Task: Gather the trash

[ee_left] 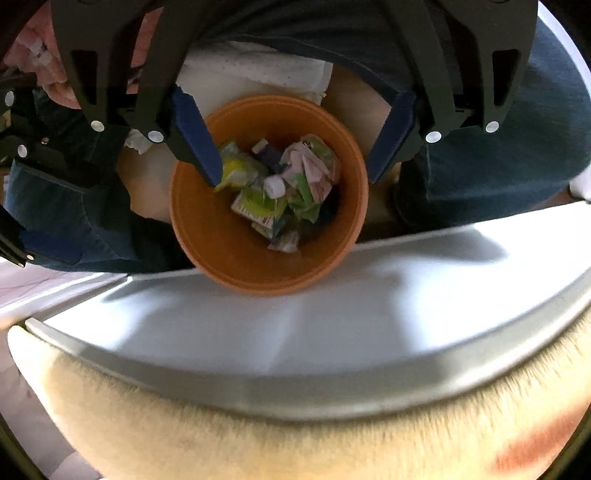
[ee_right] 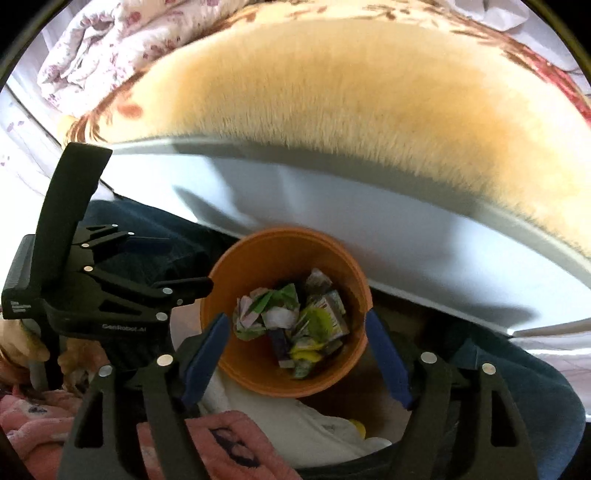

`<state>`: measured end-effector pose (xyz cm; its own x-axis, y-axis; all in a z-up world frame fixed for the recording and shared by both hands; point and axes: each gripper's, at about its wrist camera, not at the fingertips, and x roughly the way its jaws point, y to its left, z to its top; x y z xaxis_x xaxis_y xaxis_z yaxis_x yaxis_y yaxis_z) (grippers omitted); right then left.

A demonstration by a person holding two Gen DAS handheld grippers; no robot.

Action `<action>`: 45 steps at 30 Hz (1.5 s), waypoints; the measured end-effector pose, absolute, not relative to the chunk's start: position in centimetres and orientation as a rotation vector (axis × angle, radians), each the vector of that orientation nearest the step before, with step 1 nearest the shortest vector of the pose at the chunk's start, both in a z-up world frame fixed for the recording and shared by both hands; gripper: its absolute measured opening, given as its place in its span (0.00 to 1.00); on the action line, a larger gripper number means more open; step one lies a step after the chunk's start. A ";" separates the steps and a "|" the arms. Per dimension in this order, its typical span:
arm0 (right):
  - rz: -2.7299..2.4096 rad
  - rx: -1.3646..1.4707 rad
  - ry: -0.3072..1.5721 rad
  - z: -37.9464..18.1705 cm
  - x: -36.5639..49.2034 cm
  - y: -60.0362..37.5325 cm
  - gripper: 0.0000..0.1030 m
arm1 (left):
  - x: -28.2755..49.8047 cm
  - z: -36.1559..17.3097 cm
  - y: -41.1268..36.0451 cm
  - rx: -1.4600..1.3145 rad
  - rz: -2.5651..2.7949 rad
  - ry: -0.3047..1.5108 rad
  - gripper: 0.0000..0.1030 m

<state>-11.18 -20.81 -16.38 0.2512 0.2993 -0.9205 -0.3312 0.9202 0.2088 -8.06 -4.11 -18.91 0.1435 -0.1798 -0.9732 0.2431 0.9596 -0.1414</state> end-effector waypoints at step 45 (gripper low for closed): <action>0.195 0.050 0.540 6.0 -7.5 -28.5 0.81 | -4.5 6.3 -4.9 0.077 -0.139 0.598 0.89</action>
